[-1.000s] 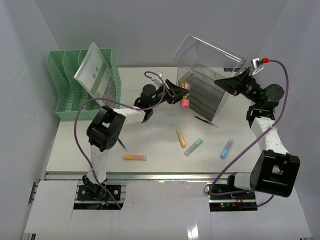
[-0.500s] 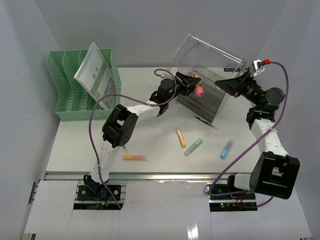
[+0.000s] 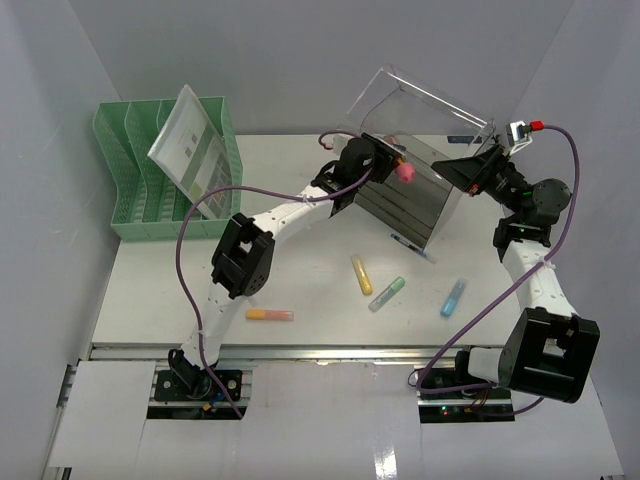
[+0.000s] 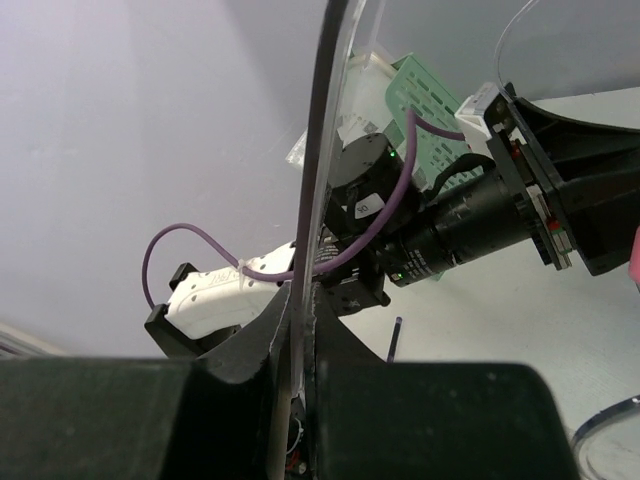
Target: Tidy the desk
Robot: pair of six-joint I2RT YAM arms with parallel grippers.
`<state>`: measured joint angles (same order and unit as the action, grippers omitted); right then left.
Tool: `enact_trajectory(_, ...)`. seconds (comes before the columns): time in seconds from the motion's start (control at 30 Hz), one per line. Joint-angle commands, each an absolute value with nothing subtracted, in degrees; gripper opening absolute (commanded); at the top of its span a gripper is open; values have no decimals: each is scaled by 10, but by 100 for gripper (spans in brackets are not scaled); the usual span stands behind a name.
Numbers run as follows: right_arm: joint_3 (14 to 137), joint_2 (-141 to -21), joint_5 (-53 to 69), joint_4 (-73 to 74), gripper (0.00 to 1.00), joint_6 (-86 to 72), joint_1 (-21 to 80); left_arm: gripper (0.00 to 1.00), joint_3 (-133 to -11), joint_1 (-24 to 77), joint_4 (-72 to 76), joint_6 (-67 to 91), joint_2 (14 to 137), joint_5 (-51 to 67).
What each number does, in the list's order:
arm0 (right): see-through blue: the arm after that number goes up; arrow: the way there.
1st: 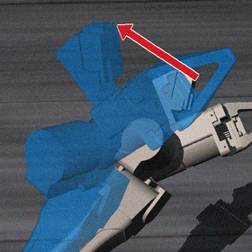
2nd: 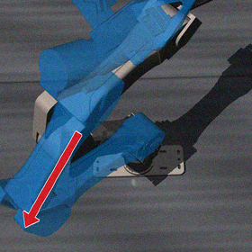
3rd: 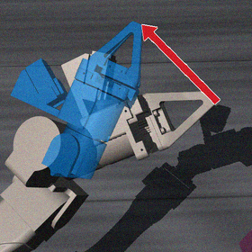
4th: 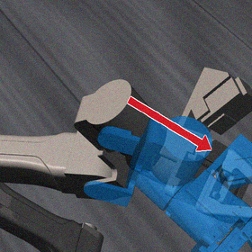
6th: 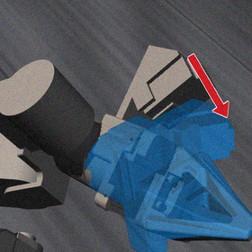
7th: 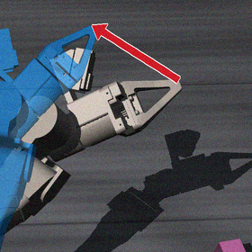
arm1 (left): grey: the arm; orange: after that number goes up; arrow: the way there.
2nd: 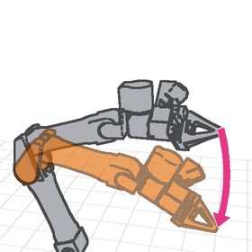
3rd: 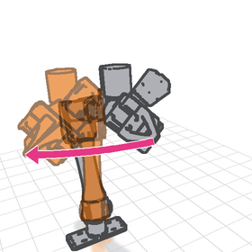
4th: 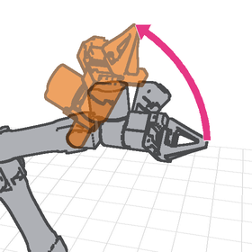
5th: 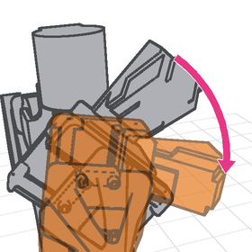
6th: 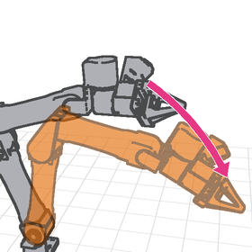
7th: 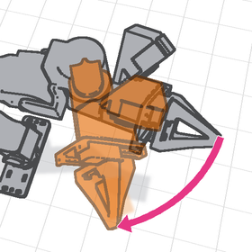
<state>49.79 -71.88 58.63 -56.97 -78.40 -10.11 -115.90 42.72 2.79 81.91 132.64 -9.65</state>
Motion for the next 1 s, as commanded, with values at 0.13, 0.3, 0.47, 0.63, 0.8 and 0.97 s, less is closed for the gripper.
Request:
enact_trajectory(0.13,510,-682,580,-654,8,-758,-100,67,-1166,431,30,794,1301,-97)
enact_trajectory(0.3,511,-682,581,-646,8,-750,-100,78,-1140,433,60,760,1274,-96)
enact_trajectory(0.47,512,-678,581,-632,8,-738,-101,81,-1104,434,88,755,1248,-83)
enact_trajectory(0.63,514,-672,586,-622,8,-724,-100,53,-1014,436,143,747,1197,-54)
enact_trajectory(0.8,516,-669,590,-600,8,-711,-100,42,-893,443,162,718,1109,-50)
enact_trajectory(0.97,510,-664,590,-571,8,-680,-101,48,-712,442,252,690,1001,-61)
